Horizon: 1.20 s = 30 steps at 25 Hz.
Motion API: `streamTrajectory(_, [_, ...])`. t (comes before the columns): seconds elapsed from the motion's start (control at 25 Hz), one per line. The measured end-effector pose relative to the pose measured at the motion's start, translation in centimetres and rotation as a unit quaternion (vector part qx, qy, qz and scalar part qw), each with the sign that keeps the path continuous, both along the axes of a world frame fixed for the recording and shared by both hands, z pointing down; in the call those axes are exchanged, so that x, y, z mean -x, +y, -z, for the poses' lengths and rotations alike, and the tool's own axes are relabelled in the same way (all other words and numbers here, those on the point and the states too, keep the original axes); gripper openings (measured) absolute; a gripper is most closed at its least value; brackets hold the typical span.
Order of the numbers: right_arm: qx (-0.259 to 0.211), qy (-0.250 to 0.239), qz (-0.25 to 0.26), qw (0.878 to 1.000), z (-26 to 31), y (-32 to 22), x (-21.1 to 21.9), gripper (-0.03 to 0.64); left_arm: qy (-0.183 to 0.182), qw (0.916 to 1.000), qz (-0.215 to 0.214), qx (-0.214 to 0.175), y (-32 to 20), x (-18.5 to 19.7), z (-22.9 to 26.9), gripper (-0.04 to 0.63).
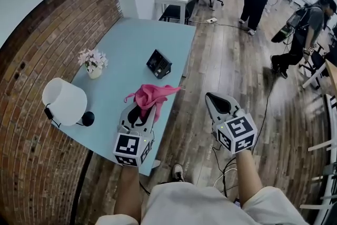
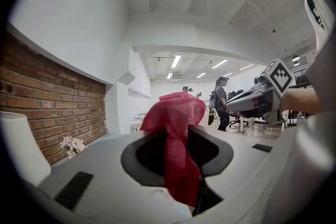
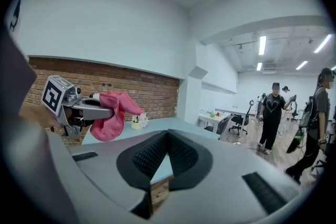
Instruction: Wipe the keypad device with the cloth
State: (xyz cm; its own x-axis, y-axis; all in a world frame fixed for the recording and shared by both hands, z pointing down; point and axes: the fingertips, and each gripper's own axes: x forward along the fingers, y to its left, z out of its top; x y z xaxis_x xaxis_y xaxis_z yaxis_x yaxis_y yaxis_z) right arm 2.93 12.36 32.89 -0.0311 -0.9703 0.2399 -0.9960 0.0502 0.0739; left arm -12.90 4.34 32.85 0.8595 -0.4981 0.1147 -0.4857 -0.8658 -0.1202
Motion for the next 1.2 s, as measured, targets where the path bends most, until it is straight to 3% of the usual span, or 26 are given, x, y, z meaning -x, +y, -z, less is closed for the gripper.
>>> streamTrajectory(0.56, [0.012, -0.052, -0.004, 0.999, -0.4, -3.1, -3.0, -0.002, -0.004, 0.9998, 0.015, 0.010, -2.3, -1.7, 0.2, 0.141])
streamTrajectory(1.2, [0.031, -0.059, 0.104, 0.992, -1.1, -12.1, -9.5, -0.002, 0.000, 0.9931, 0.117, 0.000, -7.9, -7.7, 1.4, 0.143])
